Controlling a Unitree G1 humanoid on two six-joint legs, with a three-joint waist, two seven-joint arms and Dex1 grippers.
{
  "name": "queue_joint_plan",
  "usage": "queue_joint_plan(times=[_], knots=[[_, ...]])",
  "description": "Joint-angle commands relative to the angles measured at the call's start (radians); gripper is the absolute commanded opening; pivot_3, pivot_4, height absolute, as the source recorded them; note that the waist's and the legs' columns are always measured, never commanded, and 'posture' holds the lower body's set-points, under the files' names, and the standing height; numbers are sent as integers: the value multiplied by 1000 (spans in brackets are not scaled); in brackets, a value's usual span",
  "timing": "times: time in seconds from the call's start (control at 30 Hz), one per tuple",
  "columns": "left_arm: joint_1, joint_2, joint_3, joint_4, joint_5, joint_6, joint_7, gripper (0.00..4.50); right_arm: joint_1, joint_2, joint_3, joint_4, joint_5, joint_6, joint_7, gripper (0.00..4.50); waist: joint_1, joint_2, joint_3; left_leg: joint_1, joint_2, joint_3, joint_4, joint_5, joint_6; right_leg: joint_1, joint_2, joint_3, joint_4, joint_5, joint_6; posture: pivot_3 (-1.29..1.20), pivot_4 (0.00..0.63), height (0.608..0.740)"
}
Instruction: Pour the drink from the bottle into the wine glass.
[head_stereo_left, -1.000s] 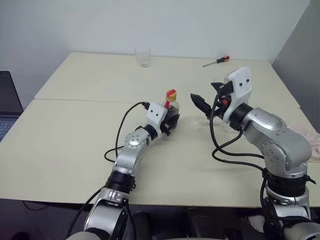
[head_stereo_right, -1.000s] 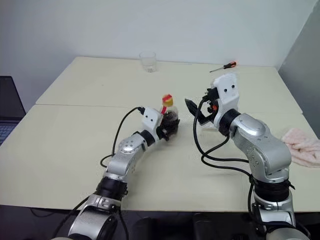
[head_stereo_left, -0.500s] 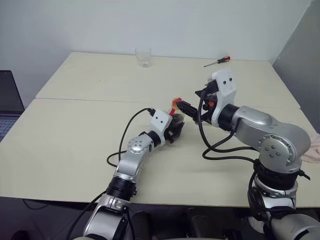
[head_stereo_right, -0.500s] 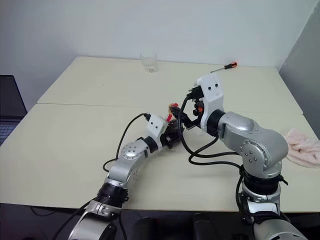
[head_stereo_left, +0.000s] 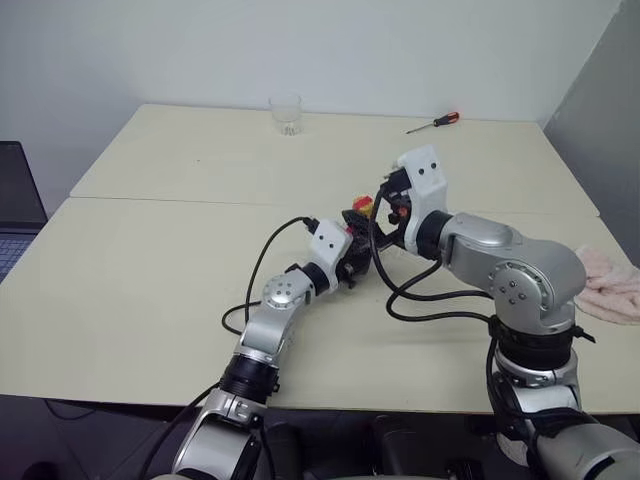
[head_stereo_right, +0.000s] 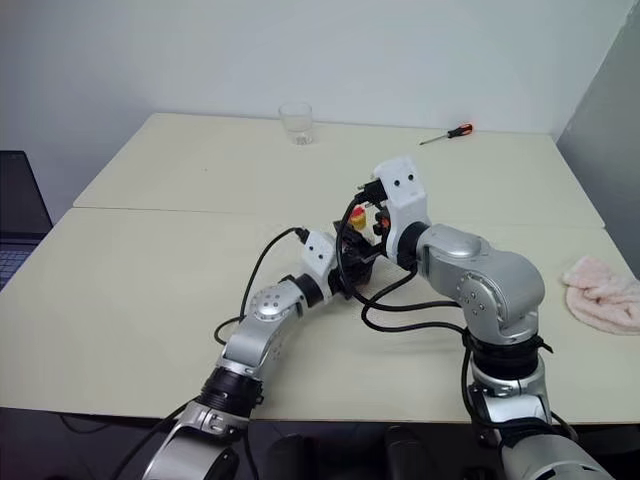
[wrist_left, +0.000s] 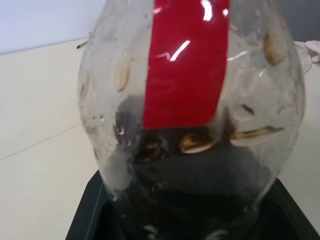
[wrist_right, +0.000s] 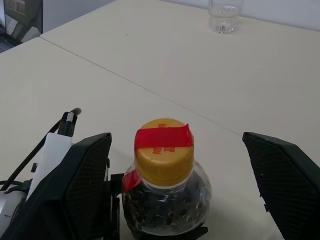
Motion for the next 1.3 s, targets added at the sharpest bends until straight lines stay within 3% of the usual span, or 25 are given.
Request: queue_joint_plan(times=[0.03,0.1,0.23,0.77,0.97,1.3], knots=[[-11,-4,-3,-44,4,-33,3,1817,-36,6,-21,-19,-2,-23,4,3562,0,0,0,0,0,0,0,0,0,0,0,0,0,0,0,0,150,740],[-11,-4,-2,-43,6,-33,4,1816,-37,9,-21,-21,1,-18,7,3549,0,0,0,0,0,0,0,0,0,0,0,0,0,0,0,0,150,740],[-10,-4,-1,-45,8,-33,7,1814,-34,13,-25,-19,1,-16,6,2671,0,0,0,0,0,-1,0,0,0,0,0,0,0,0,0,0,150,740],[-21,-5,6,-37,10,-37,12,1704,-15,38,-15,-15,-2,-8,3,2659,0,0,0,-1,0,-2,0,0,0,0,0,-1,0,0,0,0,150,740],[-28,-8,7,-29,10,-42,17,1676,-11,34,-11,-1,-9,-18,6,1198,0,0,0,-1,0,-2,0,0,0,0,0,-1,0,0,0,0,150,740],[-28,-8,10,-29,8,-44,20,1122,4,-9,5,33,-19,-94,61,1201,0,0,0,-1,0,-2,0,0,0,0,0,-1,-1,0,0,0,150,740]])
